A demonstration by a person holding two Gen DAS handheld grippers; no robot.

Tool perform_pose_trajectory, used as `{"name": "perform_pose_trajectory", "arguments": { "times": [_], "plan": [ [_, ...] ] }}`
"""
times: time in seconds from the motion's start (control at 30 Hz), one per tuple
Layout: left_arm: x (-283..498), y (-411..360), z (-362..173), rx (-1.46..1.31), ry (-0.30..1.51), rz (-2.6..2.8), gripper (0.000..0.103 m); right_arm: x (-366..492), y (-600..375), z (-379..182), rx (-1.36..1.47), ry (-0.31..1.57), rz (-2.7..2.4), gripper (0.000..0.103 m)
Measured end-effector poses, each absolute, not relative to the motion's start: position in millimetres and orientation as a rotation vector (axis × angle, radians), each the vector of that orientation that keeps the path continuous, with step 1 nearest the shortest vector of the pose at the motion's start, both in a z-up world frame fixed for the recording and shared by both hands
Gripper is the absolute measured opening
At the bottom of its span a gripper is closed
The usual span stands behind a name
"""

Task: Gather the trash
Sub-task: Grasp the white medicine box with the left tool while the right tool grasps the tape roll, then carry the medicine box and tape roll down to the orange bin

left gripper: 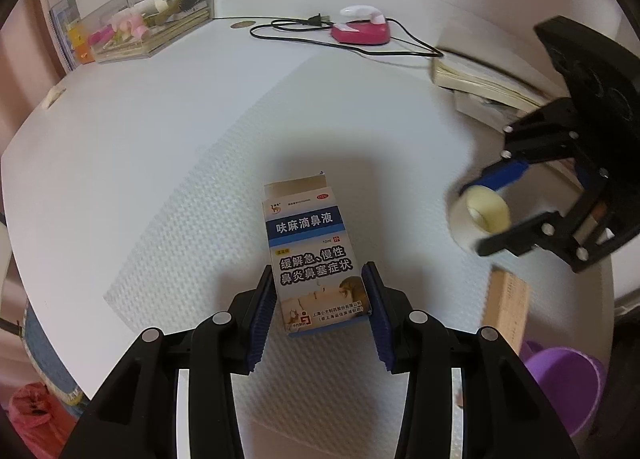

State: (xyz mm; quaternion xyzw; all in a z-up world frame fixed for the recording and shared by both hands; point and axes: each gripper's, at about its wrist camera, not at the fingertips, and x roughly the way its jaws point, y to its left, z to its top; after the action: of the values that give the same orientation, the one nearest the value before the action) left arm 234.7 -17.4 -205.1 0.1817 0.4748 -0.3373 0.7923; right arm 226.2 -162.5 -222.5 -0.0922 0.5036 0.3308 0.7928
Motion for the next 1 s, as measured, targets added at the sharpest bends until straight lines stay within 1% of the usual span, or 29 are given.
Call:
{"name": "perform_pose_trajectory", "arguments": {
  "times": [0.23, 0.47, 0.7, 1.0],
  "plan": [
    [222.2, -13.0, -198.0, 0.366, 1.016, -0.718, 0.045, 222.9, -161.8, -213.6, -0.21, 1.07, 0.735, 0.041],
    [202.1, -5.2, -177.6, 0.339, 1.004, -0.69, 0.045, 217.7, -172.5, -196.4, -0.186, 1.055, 0.733, 0.041],
    [164.5, 4.2, -150.6, 0.326, 0.987, -0.65, 0.045, 200.8, -174.2, -167.3, -0.187, 1.017, 0.758, 0.042],
    [106.7, 25.2, -117.7, 0.288, 0.967, -0.561, 0.045, 165.7, -144.6, -122.7, -0.249, 0.95, 0.899, 0.042]
  ]
}}
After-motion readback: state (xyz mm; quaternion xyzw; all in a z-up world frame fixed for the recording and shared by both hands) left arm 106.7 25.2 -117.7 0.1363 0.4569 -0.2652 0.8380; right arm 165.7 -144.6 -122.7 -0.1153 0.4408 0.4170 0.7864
